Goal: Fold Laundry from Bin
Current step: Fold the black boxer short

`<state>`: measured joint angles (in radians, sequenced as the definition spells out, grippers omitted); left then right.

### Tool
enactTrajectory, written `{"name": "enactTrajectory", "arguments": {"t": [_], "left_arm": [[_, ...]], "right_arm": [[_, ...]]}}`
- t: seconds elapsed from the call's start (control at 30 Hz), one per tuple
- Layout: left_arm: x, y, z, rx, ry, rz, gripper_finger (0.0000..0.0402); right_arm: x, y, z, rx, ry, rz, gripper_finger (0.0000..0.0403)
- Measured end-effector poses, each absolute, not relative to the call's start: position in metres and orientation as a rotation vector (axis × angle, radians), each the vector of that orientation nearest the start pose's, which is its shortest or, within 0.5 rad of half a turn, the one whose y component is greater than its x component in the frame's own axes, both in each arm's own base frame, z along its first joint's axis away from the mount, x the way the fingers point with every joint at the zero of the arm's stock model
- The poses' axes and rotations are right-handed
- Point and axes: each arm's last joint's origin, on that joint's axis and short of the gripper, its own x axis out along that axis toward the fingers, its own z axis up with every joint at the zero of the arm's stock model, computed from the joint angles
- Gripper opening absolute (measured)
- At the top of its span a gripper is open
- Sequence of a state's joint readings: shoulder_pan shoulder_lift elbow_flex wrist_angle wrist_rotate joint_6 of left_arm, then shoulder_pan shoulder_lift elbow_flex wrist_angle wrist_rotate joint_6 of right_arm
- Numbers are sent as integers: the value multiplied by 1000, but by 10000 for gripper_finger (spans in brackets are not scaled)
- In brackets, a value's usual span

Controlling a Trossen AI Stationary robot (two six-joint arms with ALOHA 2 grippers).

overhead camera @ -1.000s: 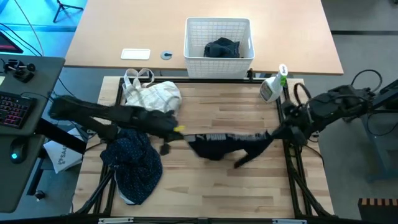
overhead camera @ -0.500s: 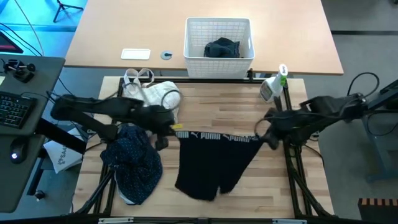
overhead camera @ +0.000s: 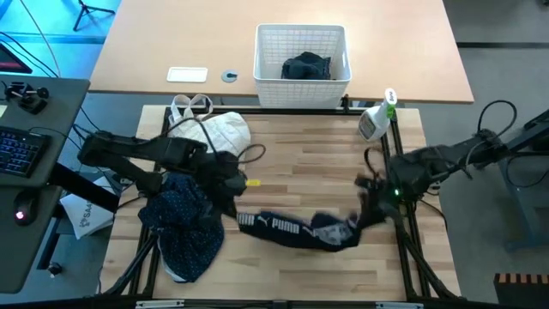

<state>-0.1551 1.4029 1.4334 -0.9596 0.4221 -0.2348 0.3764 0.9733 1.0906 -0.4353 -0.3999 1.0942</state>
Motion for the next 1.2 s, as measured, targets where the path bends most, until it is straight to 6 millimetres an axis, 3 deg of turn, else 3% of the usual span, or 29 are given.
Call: {"name": "enactTrajectory", "arguments": {"t": [0.1,0.17,0.37,0.57,0.77,0.93,1.07,1.2], "left_arm": [[276,-36,348,-284,1001,-286,0],[283,-20,336,-255,1018,-206,0],[308,27,265,-189,1152,-14,0],[327,68,210,-169,1207,162,0],[330,99,195,-226,1204,272,5],[318,130,199,-411,1149,451,50],[303,146,203,-519,1167,548,100],[290,146,217,-542,1252,520,137]], "right_arm": [[179,63,368,1048,746,245,0],[179,50,349,1071,836,68,0],[180,13,270,1106,966,-283,0],[174,-15,208,1144,893,-515,8],[169,-33,195,1112,793,-696,62],[166,-44,196,1047,687,-872,124],[168,-41,196,1039,728,-778,152],[179,-23,202,1014,768,-490,160]]}}
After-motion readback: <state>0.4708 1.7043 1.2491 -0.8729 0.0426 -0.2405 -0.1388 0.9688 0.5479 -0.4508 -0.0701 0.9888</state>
